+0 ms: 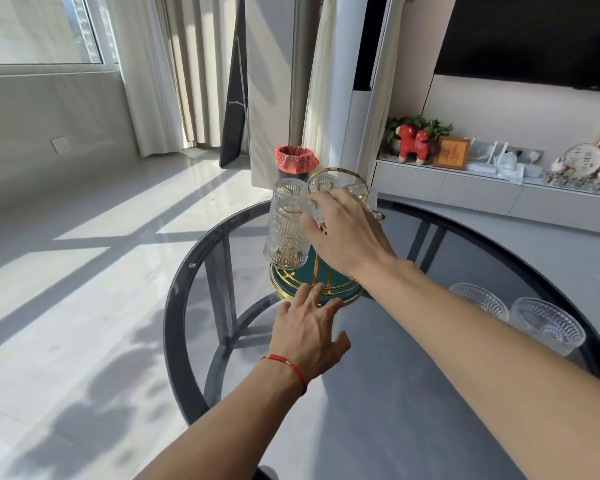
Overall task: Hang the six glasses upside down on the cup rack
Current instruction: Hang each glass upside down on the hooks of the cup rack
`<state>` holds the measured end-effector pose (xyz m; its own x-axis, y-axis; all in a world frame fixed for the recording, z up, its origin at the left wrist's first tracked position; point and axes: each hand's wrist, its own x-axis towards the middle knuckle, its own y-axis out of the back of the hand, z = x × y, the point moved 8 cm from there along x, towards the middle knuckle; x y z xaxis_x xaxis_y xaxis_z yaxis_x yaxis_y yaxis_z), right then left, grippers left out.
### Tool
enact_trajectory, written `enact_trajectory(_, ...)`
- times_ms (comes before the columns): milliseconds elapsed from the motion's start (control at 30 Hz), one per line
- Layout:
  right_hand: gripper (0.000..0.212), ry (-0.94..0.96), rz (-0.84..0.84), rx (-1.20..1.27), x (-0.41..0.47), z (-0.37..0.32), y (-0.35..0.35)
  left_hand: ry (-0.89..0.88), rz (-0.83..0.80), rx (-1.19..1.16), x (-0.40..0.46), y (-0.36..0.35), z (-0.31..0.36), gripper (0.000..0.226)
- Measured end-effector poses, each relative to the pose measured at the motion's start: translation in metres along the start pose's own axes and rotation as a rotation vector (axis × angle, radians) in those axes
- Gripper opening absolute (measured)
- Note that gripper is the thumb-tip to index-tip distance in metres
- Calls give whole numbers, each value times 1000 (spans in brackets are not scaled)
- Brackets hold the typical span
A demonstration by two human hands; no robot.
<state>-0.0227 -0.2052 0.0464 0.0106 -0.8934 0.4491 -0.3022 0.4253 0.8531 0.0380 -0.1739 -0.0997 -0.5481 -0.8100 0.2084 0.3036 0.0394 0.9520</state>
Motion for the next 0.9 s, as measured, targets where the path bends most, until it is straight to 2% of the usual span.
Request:
enact_trajectory(100,36,59,101,16,-33,14,22,-44,59,-57,3,5,12,52)
enact_trajectory(233,21,40,175,95,-92,48,47,-128,90,-202,4,9,34,44)
enact_trajectory(333,21,24,183,155,-145,72,62,-174,94,-286,2,9,51,45)
enact_trajectory(400,25,-14,55,179,-176,88,58,-188,82,-335,1,11,62,49)
enact_trajectory(467,28,-111,-166,225,-197,109,43,-186,65,-369,0,16,74,52)
enact_trajectory(533,31,-210,-311,274,-208,130,31,-168,95,-441,-1,25,82,52)
enact_trajectory(633,32,-308,-332,298,-213,155,29,-111,117,-621,1,34,94,59)
enact_trajectory(767,30,-400,-400,314,-219,177,24,-24,-47,-726,29,14,126,88)
enact_trajectory(867,31,-451,-421,310,-222,187,23,-19,-201,-740,54,-13,153,97)
enact_trajectory(900,32,-463,-423,312,-222,189,23,-24,-208,-713,59,-19,158,97)
